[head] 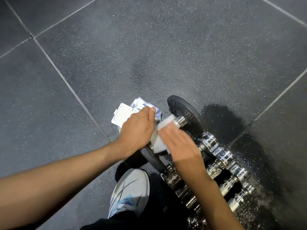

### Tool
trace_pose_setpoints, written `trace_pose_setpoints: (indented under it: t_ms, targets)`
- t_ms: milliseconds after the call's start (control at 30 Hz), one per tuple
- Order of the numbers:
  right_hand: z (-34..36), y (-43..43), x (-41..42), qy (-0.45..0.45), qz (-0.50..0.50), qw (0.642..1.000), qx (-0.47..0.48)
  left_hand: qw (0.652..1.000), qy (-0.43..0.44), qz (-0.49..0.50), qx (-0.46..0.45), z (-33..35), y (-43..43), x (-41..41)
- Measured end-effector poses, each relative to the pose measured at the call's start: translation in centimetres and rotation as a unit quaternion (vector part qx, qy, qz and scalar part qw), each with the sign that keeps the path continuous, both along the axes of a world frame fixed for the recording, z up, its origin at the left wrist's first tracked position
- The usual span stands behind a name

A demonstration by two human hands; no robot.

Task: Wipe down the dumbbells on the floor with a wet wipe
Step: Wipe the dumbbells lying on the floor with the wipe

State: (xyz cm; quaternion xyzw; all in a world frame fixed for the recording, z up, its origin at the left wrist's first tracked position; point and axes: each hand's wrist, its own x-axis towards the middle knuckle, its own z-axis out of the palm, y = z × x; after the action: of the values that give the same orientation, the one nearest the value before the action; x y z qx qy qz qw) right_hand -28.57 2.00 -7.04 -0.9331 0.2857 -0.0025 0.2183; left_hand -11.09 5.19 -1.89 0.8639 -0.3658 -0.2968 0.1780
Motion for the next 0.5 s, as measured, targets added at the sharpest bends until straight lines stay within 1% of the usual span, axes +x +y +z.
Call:
trace_pose_setpoints:
  t_ms: [67, 100, 167, 233, 267, 367, 400, 500]
  targets:
    - [0.3, -1.0, 0.4, 0.012, -0.053, 0.998, -0.022, 1.000, -0.002, -0.001, 0.001, 0.1, 0.0, -0.1]
    - [0.2, -0.8, 0.8, 0.012, -0.049, 0.999, -0.019, 1.000, -0.003, -0.001, 0.003, 0.1, 0.0, -0.1]
    - [0.3, 0.4, 1.4, -0.002, 0.031, 1.000, 0.004, 1.000, -0.004, -0.001, 0.003, 0.0, 0.0, 0.1]
    - [0.6, 0.0, 1.7, -0.007, 0.109, 0.994, -0.021, 1.000, -0.007, -0.001, -0.001, 0.1, 0.0, 0.1]
    - [0.7, -0.9, 1.7, 0.005, 0.108, 0.993, -0.041, 1.000, -0.006, -0.003, -0.004, 0.0, 0.1, 0.1]
    - [1.1, -2.5, 1.9, 0.031, 0.013, 0.998, -0.047, 1.000, -0.002, -0.004, -0.009, 0.1, 0.1, 0.0]
    - [1.0, -2.0, 2.1, 0.034, 0.016, 0.998, -0.044, 1.000, -0.002, -0.005, -0.009, 0.1, 0.1, 0.0]
    - [0.4, 0.4, 2.5, -0.002, 0.105, 0.994, -0.033, 1.000, -0.004, -0.004, -0.009, 0.1, 0.0, 0.0]
